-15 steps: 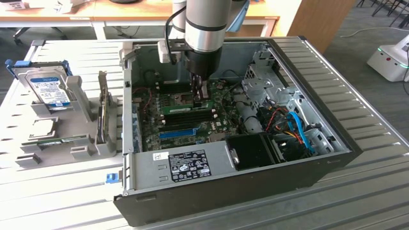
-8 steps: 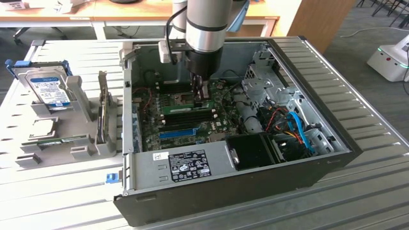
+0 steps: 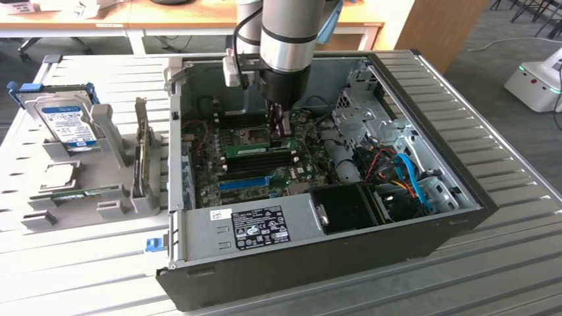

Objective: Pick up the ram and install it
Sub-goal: 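Insert the ram into the slot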

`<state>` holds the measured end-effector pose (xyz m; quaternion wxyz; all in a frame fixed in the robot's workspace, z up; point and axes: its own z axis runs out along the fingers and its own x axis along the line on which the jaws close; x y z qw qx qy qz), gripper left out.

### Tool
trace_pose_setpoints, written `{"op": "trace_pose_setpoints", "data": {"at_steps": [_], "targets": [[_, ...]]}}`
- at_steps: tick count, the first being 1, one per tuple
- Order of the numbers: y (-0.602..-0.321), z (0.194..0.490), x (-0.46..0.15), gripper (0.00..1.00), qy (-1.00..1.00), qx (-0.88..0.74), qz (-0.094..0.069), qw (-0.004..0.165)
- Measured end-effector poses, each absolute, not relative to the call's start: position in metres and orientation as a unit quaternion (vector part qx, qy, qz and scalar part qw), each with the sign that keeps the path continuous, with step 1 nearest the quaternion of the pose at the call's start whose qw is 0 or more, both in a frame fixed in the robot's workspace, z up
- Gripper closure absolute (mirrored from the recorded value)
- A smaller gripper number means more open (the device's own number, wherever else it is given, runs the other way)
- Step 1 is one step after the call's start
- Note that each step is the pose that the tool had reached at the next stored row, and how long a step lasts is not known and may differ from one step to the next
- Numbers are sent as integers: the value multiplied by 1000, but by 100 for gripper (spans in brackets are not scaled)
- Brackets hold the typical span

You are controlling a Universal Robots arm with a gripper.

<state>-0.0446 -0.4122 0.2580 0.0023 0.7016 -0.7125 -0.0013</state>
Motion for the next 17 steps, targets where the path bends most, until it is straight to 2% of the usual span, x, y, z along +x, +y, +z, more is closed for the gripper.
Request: {"op": "trace_pose_setpoints", "data": {"at_steps": [17], "targets": [[-412, 242, -45, 88, -713, 701, -1, 2]]}}
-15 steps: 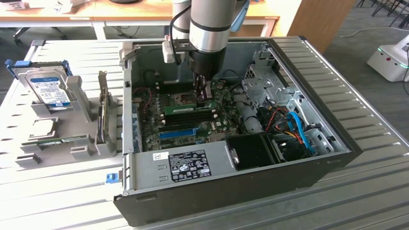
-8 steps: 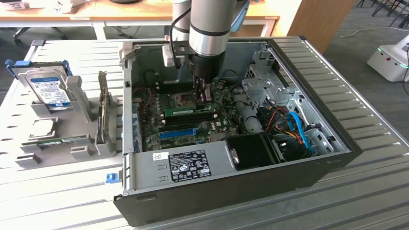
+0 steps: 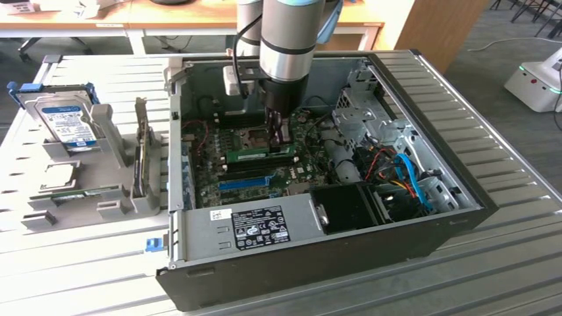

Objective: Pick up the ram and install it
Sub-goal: 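Insert the ram into the slot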

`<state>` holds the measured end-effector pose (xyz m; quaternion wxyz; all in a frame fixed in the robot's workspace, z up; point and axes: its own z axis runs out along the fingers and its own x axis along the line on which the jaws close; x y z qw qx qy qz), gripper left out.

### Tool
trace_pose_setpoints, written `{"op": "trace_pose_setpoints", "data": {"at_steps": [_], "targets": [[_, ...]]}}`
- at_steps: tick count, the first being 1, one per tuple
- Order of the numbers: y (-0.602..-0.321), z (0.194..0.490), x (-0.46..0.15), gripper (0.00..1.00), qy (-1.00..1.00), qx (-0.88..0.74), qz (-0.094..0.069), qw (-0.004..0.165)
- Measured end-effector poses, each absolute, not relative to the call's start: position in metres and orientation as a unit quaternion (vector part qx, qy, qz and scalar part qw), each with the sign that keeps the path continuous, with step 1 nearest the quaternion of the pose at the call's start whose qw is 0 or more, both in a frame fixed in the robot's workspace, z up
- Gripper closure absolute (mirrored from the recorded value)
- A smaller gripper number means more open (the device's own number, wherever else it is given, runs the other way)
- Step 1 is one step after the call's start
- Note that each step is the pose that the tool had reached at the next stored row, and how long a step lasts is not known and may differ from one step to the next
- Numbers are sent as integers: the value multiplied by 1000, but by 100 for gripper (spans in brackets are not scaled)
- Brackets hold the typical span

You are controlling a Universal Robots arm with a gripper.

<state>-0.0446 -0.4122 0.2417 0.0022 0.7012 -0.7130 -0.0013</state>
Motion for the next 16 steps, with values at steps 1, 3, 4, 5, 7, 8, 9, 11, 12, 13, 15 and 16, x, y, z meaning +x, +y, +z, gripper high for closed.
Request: {"op": "trace_pose_setpoints", "data": {"at_steps": [1, 3, 4, 5, 7, 8, 9, 11, 12, 13, 15, 16], "targets": [[-412, 241, -45, 88, -713, 701, -1, 2], [-412, 240, -45, 88, -713, 701, -1, 2], [-412, 239, -45, 88, -713, 701, -1, 2], [-412, 239, -45, 88, -713, 701, -1, 2], [-412, 239, -45, 88, -713, 701, -1, 2], [-412, 239, -45, 88, -713, 701, -1, 2], [-412, 239, -45, 88, -714, 701, -1, 2], [-412, 239, -44, 88, -714, 701, -1, 2], [-412, 239, -44, 88, -714, 701, -1, 2], [-412, 239, -44, 88, -714, 701, -1, 2], [-412, 239, -44, 88, -714, 701, -1, 2], [-412, 238, -44, 88, -714, 701, -1, 2]]}}
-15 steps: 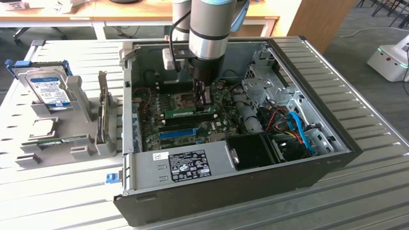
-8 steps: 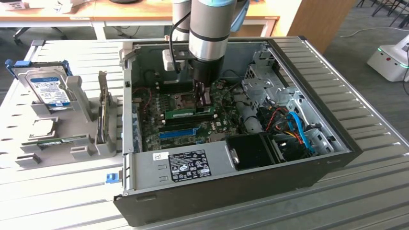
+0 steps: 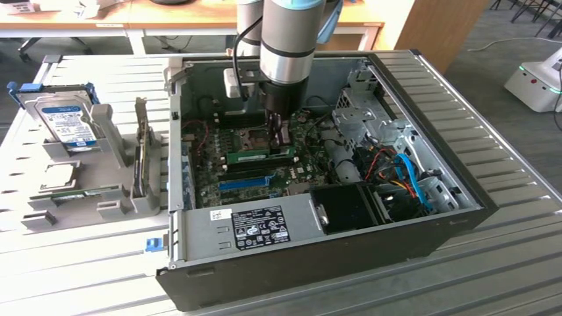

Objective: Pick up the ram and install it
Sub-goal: 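Insert the ram into the slot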

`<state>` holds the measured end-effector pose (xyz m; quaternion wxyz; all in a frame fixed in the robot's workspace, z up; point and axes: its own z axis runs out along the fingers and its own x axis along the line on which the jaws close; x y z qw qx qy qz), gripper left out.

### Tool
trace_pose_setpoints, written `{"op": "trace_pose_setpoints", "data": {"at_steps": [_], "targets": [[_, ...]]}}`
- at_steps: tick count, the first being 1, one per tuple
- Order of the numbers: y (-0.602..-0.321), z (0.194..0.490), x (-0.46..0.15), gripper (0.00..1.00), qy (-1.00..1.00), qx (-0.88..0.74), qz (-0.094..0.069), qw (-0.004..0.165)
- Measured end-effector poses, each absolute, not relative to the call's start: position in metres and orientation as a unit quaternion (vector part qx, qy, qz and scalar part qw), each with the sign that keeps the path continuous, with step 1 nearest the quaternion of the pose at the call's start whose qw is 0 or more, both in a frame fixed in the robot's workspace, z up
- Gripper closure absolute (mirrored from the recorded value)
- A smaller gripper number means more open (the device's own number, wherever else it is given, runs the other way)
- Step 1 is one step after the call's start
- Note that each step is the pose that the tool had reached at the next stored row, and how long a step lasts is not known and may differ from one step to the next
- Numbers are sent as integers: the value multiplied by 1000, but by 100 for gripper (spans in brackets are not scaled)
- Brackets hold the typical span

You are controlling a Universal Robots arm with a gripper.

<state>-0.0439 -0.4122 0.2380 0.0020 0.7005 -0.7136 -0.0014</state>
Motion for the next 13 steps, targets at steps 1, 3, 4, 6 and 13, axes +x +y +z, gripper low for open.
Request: {"op": "trace_pose_setpoints", "data": {"at_steps": [1, 3, 4, 6, 13], "targets": [[-412, 237, -44, 88, -714, 701, -1, 2], [-412, 235, -44, 88, -714, 701, -1, 2], [-412, 234, -44, 88, -714, 701, -1, 2], [-412, 233, -44, 88, -714, 701, -1, 2], [-412, 231, -44, 88, -714, 701, -1, 2]]}}
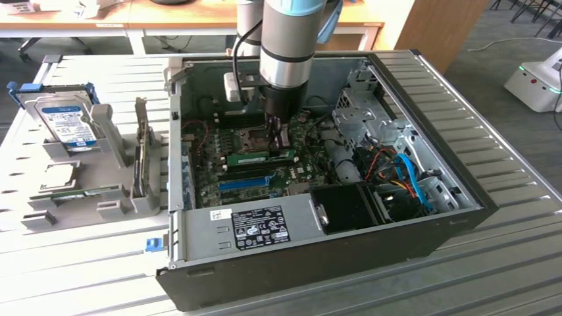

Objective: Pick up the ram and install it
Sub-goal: 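Insert the ram into the slot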

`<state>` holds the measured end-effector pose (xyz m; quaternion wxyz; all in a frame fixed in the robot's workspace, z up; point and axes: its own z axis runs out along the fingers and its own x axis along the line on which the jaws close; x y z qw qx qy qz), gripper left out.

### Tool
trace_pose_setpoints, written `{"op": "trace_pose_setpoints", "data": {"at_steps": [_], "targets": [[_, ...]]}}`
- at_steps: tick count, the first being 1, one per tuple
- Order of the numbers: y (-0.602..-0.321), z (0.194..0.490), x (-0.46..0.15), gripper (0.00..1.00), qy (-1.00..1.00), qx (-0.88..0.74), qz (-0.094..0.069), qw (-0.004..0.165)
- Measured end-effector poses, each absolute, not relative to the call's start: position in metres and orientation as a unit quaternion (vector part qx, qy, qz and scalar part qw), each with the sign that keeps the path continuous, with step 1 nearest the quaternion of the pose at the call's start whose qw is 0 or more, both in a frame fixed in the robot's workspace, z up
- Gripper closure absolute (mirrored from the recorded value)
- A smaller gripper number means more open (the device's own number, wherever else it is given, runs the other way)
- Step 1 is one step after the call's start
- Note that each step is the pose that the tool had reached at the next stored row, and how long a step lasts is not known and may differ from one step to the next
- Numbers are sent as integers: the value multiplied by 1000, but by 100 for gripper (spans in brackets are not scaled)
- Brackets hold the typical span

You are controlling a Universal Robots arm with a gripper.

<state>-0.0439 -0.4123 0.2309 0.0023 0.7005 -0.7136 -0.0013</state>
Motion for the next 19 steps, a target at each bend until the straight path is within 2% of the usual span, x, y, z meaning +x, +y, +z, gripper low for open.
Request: {"op": "trace_pose_setpoints", "data": {"at_steps": [19], "targets": [[-412, 229, -44, 88, -714, 701, -1, 2]]}}
